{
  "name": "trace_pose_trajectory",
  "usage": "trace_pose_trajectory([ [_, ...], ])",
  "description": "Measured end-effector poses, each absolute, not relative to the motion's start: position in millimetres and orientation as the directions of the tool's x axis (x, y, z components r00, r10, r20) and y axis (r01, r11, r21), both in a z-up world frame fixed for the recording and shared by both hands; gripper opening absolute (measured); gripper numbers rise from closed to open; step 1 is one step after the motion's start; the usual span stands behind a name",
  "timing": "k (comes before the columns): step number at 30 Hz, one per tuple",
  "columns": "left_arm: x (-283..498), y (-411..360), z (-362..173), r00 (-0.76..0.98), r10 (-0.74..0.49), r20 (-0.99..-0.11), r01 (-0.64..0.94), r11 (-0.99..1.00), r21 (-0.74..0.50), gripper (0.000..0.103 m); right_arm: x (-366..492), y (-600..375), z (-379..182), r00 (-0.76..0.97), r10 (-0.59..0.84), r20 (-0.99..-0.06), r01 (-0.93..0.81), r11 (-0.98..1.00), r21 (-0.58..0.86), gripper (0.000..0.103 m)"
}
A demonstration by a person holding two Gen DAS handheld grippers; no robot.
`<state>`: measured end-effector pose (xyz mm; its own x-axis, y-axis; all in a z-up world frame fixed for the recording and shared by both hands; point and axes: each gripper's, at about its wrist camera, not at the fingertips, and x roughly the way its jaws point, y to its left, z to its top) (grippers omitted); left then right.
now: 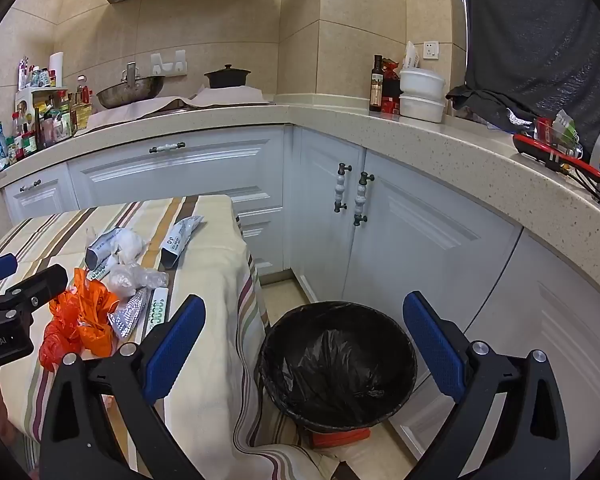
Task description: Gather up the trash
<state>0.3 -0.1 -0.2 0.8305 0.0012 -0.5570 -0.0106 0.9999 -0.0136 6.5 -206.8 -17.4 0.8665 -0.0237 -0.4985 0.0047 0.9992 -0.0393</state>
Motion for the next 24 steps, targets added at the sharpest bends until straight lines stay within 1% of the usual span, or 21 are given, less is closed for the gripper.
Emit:
trace_pose_trajectory([
  [24,1.2,-0.5,-4.4,0.829,0.004,-0.56,-0.011,1.0,-0.008,0.099,5.5,-206.4,-18.3,0.867,-0.024,-0.498,0.005,0.999,-0.04,0.096],
])
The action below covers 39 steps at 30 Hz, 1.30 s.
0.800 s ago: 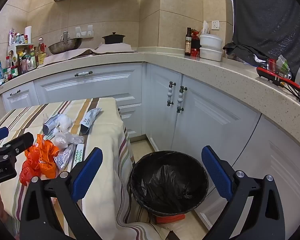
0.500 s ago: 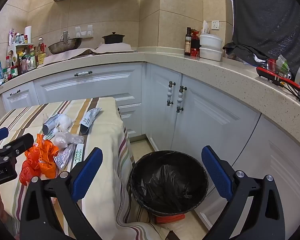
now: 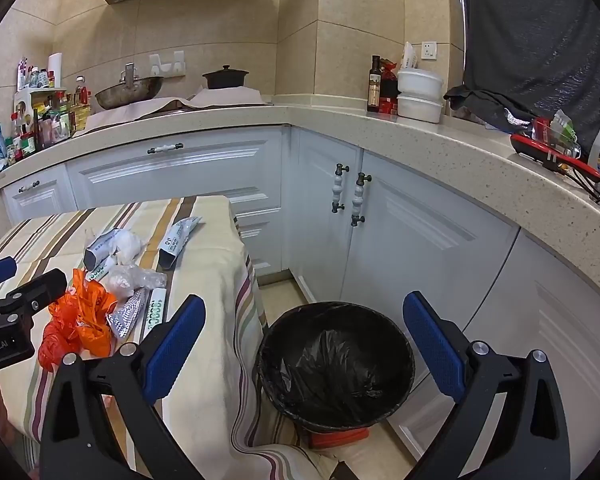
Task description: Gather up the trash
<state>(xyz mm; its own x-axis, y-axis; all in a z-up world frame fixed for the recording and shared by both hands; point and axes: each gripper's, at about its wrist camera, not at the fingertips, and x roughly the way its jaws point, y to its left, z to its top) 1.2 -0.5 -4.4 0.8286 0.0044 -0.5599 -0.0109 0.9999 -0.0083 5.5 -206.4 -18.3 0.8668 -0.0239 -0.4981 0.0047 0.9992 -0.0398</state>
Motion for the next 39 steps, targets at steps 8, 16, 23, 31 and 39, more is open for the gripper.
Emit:
trace_pose_trajectory([
  [8,-1,3,-8,0.826,0.003,-0.563,-0.008,1.0,-0.007,0.099,6,-207,-18,0.867,-0.024,-0.498,0.005,0.999,-0.04,0.096],
  [16,2,5,-13,0.823,0.007,-0.568,-0.012,1.0,-0.005,0.099,6,-208,-17,0.868,-0.025,-0.497,0.006,0.999,-0.04,0.096],
  [23,3,4,-13,0.821,0.007,-0.571,-0.01,1.0,-0.002,0.099,6,-208,-18,0.867,-0.024,-0.497,0.004,0.999,-0.041,0.096],
  [31,3,4,-15,0.817,0.008,-0.576,-0.01,1.0,0.0,0.099,6,-207,-19,0.867,-0.025,-0.498,0.006,0.999,-0.039,0.096],
  [39,2,5,-17,0.813,0.007,-0.582,-0.009,1.0,0.0,0.099,7,-203,-21,0.867,-0.023,-0.499,0.004,0.999,-0.04,0.096],
])
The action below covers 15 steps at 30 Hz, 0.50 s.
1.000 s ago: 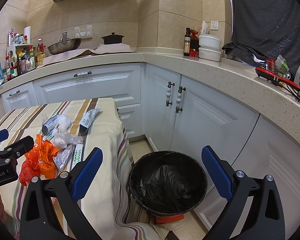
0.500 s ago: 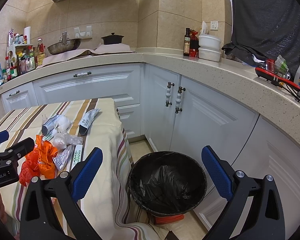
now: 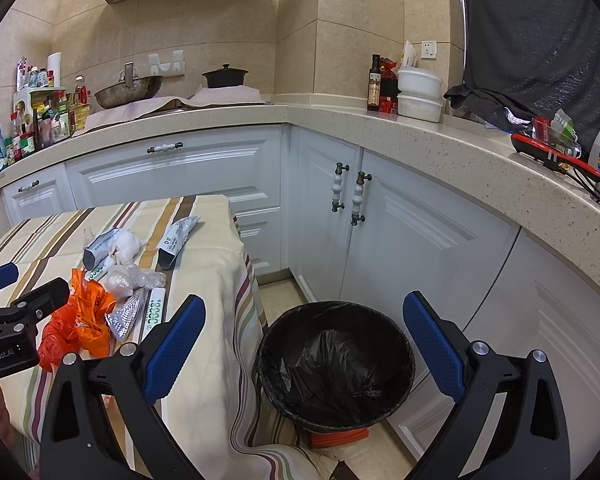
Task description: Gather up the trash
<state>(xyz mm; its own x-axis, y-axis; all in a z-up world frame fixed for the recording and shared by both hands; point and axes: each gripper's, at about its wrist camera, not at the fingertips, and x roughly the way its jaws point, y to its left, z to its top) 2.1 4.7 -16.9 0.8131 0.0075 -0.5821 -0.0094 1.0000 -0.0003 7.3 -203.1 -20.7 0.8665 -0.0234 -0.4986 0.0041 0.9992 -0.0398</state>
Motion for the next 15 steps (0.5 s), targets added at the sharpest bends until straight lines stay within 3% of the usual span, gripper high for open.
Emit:
trace_pose_trajectory([
  [15,3.0,4.8,-16.0,0.812,0.008,-0.583,-0.01,1.0,0.0,0.099,5.7,-205.4,-16.9,0.866,-0.024,-0.499,0.005,0.999,-0.04,0.096],
])
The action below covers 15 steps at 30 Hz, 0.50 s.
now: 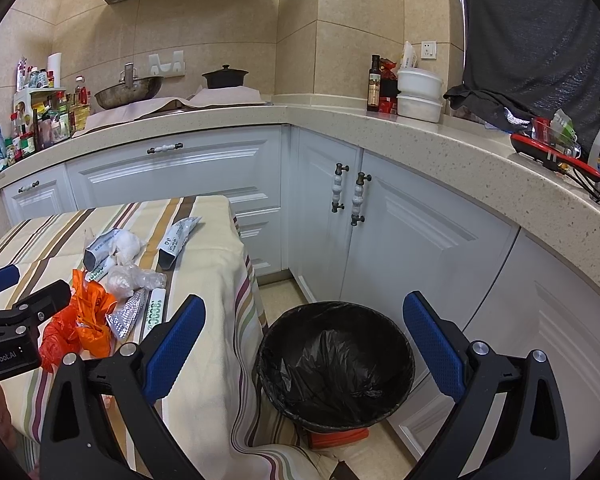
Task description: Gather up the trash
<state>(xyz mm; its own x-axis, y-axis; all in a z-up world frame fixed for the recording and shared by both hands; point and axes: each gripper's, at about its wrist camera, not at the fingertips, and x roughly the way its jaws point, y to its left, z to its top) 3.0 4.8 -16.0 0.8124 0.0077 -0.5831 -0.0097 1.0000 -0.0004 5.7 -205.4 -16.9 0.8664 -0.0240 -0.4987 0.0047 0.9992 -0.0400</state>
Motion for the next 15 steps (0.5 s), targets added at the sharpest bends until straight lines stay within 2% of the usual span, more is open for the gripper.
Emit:
trace_pose_trajectory([
  [15,2.6,3.8,-16.2,0.812,0.006,-0.584,-0.008,1.0,-0.001,0.099,3.2,-205.7,-16.9,0.867,-0.026,-0.497,0.007,0.999,-0.04,0.096],
])
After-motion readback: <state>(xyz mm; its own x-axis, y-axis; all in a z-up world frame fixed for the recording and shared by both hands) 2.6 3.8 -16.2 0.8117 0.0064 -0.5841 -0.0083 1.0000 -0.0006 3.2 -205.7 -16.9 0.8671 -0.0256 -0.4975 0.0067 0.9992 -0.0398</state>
